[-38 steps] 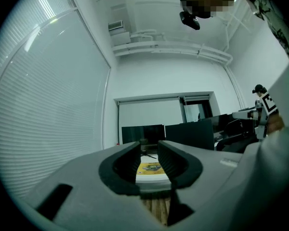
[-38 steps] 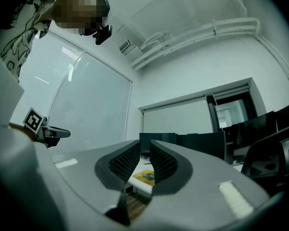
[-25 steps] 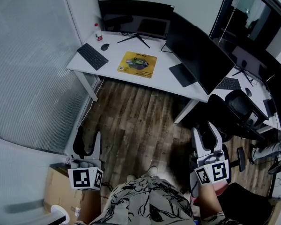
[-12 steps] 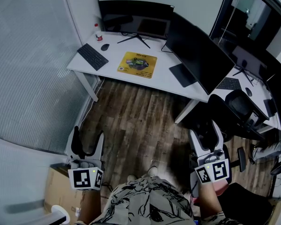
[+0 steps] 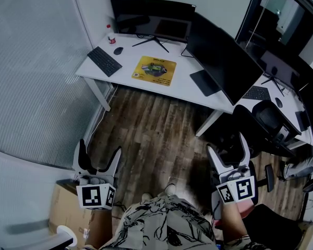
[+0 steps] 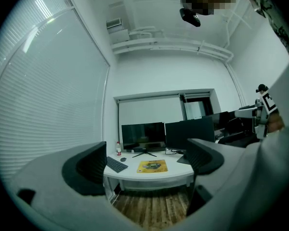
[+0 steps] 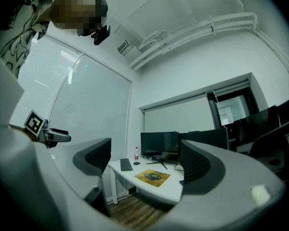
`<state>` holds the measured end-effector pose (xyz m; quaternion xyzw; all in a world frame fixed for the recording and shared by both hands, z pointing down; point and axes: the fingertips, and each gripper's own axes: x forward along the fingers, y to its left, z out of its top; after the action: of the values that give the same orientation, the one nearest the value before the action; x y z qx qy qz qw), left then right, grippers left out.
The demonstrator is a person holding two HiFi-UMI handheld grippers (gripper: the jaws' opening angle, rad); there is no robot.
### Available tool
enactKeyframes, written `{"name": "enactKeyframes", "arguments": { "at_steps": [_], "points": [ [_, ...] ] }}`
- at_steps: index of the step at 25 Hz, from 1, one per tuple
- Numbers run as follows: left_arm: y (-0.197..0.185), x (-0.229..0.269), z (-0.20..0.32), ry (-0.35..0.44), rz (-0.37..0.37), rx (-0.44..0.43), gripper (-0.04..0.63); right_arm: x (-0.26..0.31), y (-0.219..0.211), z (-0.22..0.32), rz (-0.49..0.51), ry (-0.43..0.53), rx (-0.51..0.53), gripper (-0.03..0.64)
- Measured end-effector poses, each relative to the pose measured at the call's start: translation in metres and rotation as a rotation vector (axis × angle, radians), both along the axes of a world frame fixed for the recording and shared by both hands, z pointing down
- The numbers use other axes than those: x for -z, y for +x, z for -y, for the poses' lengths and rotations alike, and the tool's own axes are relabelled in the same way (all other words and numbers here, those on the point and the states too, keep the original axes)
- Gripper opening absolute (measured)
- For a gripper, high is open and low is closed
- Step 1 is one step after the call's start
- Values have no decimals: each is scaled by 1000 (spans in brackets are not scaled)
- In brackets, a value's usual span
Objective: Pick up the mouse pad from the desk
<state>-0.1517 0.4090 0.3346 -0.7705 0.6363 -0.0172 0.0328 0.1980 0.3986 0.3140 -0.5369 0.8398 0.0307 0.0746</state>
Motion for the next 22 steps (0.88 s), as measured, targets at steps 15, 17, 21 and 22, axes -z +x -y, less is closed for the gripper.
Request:
{"name": "enactKeyframes", "arguments": {
  "at_steps": [15,17,21,22],
  "points": [
    [35,-3,11,-11,5,57,588,-7,38,21,3,-6,27,491],
    [41,-5,11,-12,4,65,589,-9,43,22,1,-9,37,492],
    [50,-9,13,-21,-3,71,591,-15,47,27,0,-21,49,499],
    [51,-10,13,-24,0,71,591,-17,47,28,-2,-26,51,499]
  ]
}}
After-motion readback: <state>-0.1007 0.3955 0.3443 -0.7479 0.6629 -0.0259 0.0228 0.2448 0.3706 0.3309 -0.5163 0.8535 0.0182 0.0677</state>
